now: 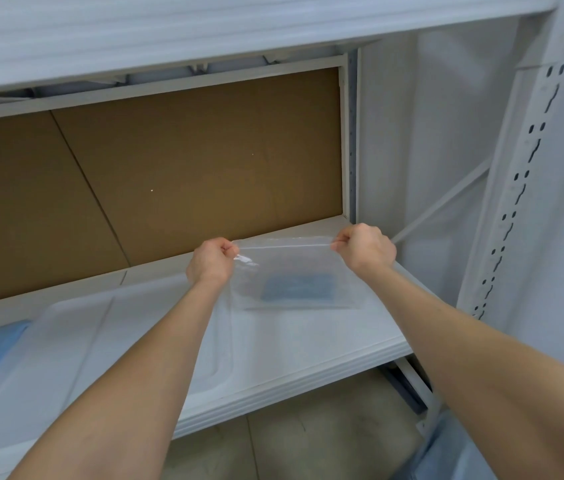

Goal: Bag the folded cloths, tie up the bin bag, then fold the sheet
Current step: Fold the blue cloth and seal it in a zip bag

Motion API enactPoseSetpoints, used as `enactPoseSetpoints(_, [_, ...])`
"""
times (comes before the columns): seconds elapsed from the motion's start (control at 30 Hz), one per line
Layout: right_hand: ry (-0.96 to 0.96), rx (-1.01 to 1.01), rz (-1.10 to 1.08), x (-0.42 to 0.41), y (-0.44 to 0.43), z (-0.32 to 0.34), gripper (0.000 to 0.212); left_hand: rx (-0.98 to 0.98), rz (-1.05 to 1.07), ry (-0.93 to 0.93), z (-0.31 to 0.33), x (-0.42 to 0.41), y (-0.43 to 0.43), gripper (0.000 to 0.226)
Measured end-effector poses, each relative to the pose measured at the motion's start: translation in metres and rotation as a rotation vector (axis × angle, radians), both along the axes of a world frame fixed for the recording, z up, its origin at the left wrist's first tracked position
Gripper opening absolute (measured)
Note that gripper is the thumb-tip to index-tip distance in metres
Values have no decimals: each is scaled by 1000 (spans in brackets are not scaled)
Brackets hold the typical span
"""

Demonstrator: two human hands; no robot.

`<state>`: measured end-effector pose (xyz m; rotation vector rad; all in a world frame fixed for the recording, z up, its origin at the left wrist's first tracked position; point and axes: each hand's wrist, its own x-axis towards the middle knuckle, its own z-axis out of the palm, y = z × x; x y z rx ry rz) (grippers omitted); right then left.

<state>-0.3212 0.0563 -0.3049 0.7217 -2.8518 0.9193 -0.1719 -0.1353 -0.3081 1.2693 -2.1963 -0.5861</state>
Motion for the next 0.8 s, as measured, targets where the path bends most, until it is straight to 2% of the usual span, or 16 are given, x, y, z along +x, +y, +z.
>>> enactPoseSetpoints(0.2, [-99,-111,-39,-4,4,-1,18,3,19,7,2,2,-2,14])
enactPoseSetpoints(0.37, [-93,-95,-57,-4,6,0,21,25,17,21,0,1,-3,15])
enactPoseSetpoints(0.53, [-261,-329,-46,-13,6,-10,14,48,-8,101,-1,0,-6,21])
enactPoseSetpoints(0.67, [-276,-372,-99,-18,2,-14,17,28,-58,204,-6,-3,-6,31])
enactPoseSetpoints(0.73, [-322,-459,-133,-23,-5,-18,21,-45,-42,189,-9,-6,-1,44])
enactPoseSetpoints(0.8, [-394,-557,-149,-27,-12,-23,24,-260,-54,77,-14,-6,8,55])
